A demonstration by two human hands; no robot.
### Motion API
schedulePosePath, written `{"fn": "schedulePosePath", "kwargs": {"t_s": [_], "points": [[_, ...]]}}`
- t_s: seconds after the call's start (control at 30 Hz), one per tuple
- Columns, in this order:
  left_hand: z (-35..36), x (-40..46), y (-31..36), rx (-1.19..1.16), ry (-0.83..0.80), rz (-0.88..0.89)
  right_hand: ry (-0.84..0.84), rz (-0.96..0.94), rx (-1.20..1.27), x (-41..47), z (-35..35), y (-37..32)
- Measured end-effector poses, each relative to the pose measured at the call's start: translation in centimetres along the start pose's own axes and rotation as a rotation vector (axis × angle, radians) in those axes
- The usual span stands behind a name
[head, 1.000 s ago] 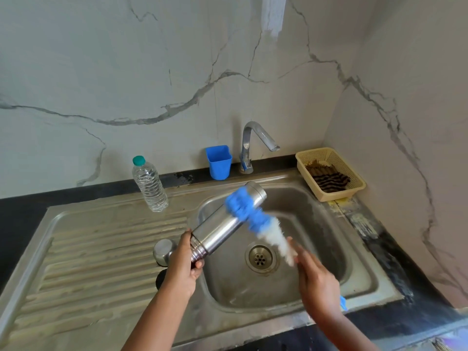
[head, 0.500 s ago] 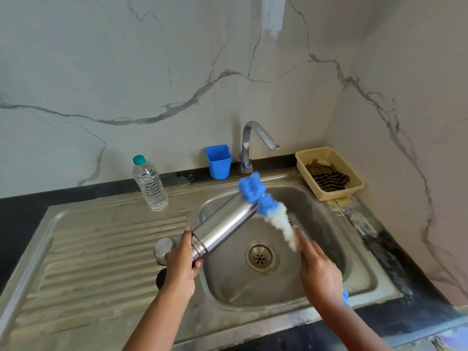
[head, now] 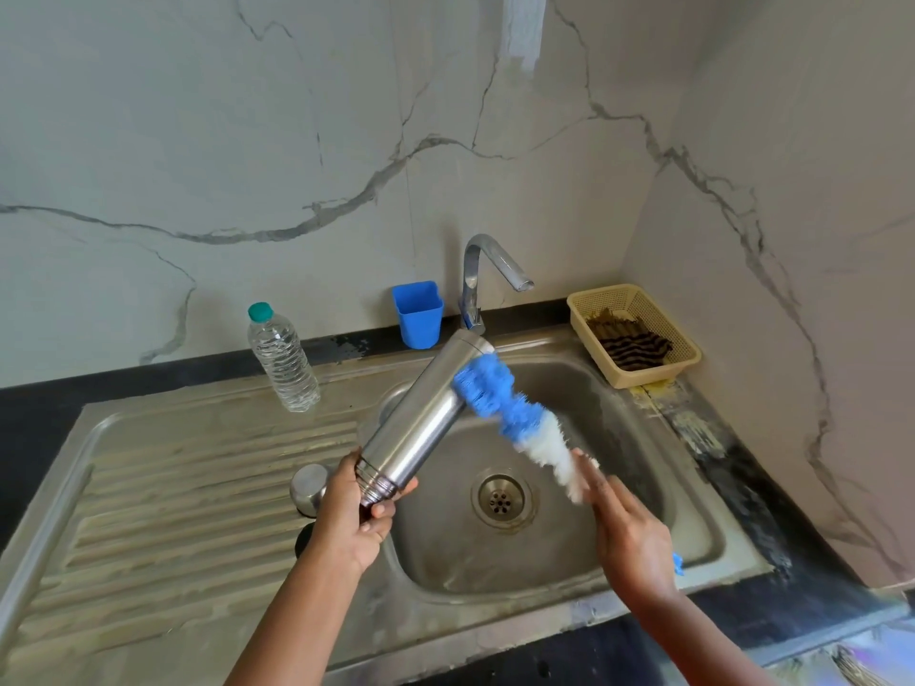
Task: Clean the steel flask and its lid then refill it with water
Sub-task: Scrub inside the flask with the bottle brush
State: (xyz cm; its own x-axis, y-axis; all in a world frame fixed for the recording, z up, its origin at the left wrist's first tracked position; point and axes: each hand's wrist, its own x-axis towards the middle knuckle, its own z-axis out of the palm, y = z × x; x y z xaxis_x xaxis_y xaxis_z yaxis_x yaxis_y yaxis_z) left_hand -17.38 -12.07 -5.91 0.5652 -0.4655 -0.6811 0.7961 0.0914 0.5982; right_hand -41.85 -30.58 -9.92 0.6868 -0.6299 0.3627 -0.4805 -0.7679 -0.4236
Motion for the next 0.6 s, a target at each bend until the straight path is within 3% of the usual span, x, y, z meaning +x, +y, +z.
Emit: {"fn": "schedulePosePath", "kwargs": {"t_s": [0.13,0.3,0.37,0.5,0.6], "points": [[0.5,-0.8,-0.4,-0.034,0.005,0.014,-0.072,-0.402,-0.101,-1.4,0.4,1.1],[0.6,-1.4,-0.1,-0.016,-0.053,-0.046,0.079,0.069,0.048,-0.7,0.6,1.6],[0.8,-1.6,-0.1,-0.032,-0.053,-0.043,0.073,0.049,0.046,-0.8,0.5,2.0],[0.8,-1.7,-0.2,-0.047,-0.036,-0.013,-0.074,-0.274,-0.079,-2.0,0.4,2.9],[0.7,-1.9,-0.1,-0.020,-0.023,0.011,-0.067,-0.138,-0.024,-1.8,0.4,3.1]]}}
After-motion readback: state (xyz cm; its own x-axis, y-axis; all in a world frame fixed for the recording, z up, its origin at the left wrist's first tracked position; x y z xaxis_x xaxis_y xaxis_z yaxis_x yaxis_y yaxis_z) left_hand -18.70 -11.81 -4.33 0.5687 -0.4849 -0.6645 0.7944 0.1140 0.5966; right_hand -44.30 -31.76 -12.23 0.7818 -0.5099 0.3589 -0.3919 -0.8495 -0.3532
